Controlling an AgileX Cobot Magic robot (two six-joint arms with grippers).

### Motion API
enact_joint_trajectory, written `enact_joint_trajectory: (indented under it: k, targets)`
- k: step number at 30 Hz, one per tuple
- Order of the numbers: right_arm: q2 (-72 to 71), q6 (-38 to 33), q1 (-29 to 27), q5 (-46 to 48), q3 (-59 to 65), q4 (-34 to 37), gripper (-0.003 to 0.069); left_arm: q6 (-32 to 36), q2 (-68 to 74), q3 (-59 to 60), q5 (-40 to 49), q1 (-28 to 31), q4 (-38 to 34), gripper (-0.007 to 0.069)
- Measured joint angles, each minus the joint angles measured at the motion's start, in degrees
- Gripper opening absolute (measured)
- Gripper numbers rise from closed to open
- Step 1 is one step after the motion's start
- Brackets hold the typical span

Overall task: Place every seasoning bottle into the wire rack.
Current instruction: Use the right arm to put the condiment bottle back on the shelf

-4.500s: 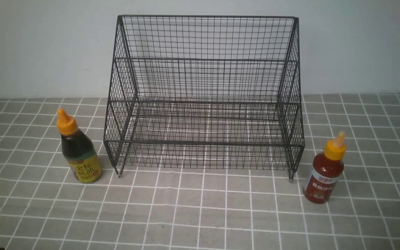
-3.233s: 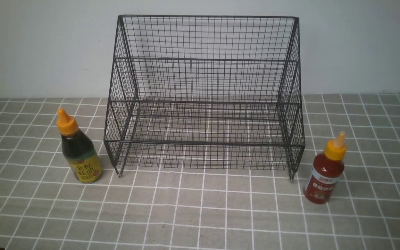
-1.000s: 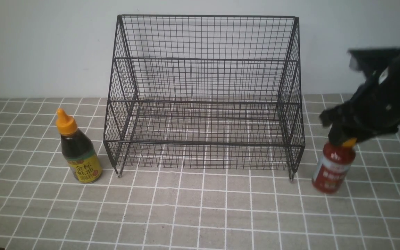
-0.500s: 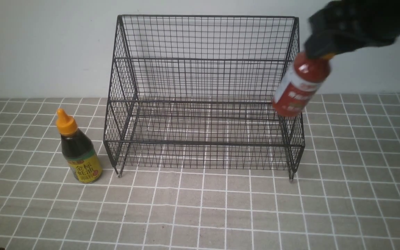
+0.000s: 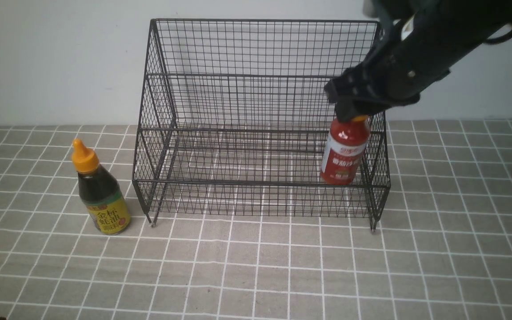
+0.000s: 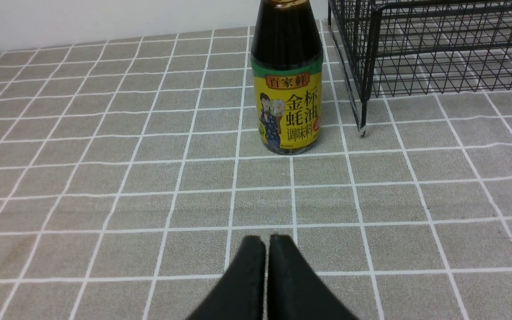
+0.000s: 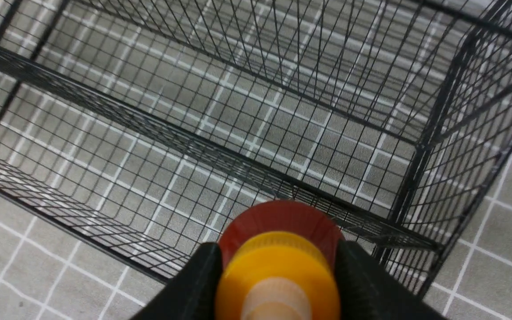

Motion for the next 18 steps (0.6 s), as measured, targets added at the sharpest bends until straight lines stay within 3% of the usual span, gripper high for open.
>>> enact_joint_trajectory:
  k: [10, 13, 18]
  targets:
    - [4.8, 0.2, 0.0, 2.5, 0.0, 0.0, 0.0301, 0.0, 0.0, 0.0, 0.0, 0.0, 0.0, -0.0007]
    - [4.8, 0.7, 0.0, 3.5, 0.0, 0.0, 0.0332, 0.0, 0.0, 0.0, 0.0, 0.0, 0.0, -0.0007]
    - [1.7, 1.1, 0.0, 9.0, -2.7, -0.1, 0.0451, 0.0, 0.0, 0.0, 0.0, 0.0, 0.0, -0.0007]
